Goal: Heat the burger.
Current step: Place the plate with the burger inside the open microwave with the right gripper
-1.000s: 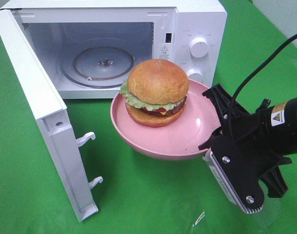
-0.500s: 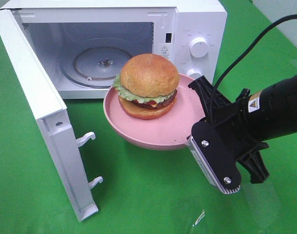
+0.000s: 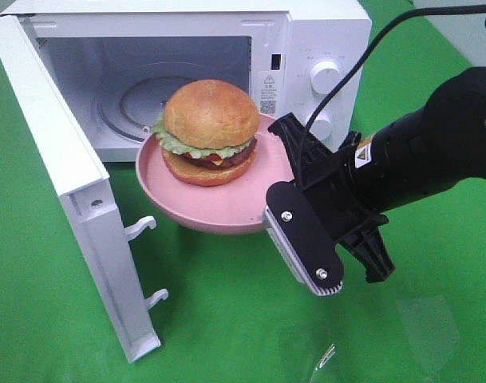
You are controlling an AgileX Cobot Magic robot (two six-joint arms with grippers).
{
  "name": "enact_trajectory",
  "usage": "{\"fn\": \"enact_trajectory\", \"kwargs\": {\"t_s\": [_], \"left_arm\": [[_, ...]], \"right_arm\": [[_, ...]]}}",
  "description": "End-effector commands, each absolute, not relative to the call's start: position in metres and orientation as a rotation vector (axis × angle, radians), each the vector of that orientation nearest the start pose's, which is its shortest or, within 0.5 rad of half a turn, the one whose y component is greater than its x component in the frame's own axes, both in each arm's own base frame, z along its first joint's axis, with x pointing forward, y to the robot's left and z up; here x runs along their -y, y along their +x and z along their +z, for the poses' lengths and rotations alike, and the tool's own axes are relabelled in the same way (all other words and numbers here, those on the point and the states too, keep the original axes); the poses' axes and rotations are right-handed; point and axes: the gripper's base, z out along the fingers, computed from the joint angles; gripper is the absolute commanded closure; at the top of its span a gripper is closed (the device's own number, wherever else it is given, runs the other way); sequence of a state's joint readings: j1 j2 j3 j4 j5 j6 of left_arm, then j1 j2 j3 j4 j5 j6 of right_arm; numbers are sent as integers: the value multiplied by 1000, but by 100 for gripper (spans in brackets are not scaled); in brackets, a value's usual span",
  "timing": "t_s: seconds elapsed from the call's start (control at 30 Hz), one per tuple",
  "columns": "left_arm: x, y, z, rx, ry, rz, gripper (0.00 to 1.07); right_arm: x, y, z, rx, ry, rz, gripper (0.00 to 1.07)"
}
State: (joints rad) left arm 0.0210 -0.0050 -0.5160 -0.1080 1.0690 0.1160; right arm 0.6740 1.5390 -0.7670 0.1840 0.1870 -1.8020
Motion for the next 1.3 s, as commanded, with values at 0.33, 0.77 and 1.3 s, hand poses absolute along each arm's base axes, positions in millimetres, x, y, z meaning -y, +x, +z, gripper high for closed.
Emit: {"fn": "enact_trajectory", "kwargs": {"t_s": [0.33,0.77,1.3], "left_arm": [[9,-11,281,-2008,98,-51,7],[9,-11,281,-2008,98,-51,7],[9,-11,281,-2008,98,-51,7]], "right_arm": [[-210,247,208,-984,-2174,-405,107],[-223,262,213,-1003,-2144,-408,107],[-241,285,205,-1039,-2147,-387,107]]}}
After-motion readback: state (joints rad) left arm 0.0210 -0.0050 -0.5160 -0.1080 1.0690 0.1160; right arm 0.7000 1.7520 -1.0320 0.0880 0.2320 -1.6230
